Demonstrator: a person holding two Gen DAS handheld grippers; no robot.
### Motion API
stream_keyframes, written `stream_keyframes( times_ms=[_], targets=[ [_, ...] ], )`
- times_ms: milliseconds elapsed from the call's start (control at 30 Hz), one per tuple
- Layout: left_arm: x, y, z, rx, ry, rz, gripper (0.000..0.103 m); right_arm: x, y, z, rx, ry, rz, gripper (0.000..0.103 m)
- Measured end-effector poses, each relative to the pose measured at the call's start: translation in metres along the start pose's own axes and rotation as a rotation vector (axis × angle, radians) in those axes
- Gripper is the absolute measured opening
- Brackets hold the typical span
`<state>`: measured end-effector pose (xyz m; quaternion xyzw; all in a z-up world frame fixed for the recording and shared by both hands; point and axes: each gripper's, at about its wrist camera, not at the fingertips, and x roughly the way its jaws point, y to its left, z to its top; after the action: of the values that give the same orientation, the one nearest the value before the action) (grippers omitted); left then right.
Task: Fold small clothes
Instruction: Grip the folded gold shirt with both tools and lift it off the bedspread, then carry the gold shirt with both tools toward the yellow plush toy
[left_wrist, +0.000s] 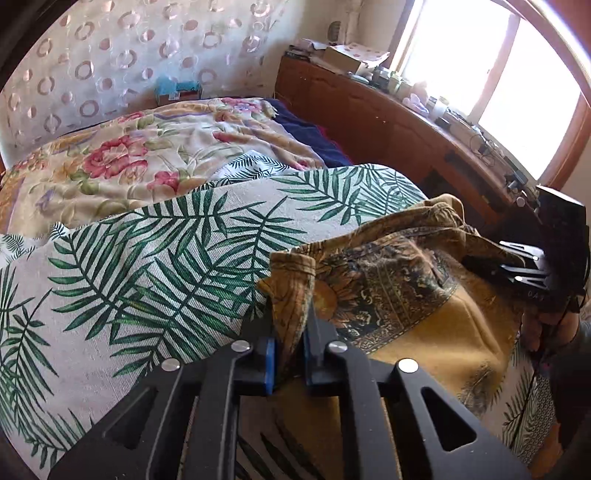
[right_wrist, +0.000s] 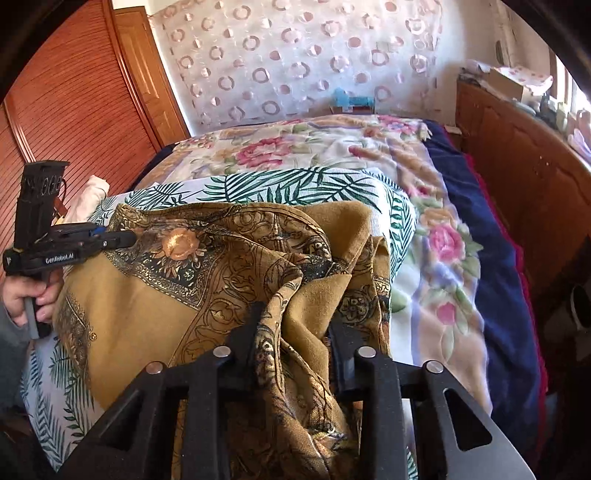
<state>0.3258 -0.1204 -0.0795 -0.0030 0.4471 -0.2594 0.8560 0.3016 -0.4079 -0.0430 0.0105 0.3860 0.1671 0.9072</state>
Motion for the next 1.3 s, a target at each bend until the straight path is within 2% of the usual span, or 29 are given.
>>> stream_keyframes(
  times_ms=[100, 300, 433, 567, 800, 933, 1133, 1300],
  targets=[
    [-0.021, -0.011, 0.001, 0.026, -0.057, 0.002, 0.008, -0.004, 0.004, -0.001, -0.012, -0.025, -0.022, 0.015],
    [-0.089, -0.029, 0.000, 0.064, -0.190, -0.039, 0.008, -0.027, 0.034, 0.002, -0.108, -0.127, -0.086, 0.012],
    [-0.134, -0.032, -0.003, 0.089, -0.277, -0.018, 0.007, -0.042, 0.057, 0.011, -0.137, -0.196, -0.068, 0.012],
    [-0.180, -0.018, -0.012, 0.084, -0.347, 0.020, 0.007, -0.044, 0.090, 0.025, -0.188, -0.245, -0.033, 0.012],
    [-0.260, 0.040, -0.053, 0.001, -0.463, 0.190, 0.007, -0.032, 0.182, 0.072, -0.354, -0.322, 0.074, 0.012],
    [-0.291, 0.087, -0.079, -0.071, -0.499, 0.301, 0.007, -0.008, 0.244, 0.108, -0.453, -0.333, 0.143, 0.012],
    [-0.298, 0.161, -0.116, -0.226, -0.514, 0.417, 0.007, 0.049, 0.342, 0.159, -0.626, -0.337, 0.186, 0.011],
    [-0.279, 0.205, -0.151, -0.334, -0.465, 0.455, 0.007, 0.126, 0.410, 0.193, -0.789, -0.279, 0.175, 0.011]
  ],
)
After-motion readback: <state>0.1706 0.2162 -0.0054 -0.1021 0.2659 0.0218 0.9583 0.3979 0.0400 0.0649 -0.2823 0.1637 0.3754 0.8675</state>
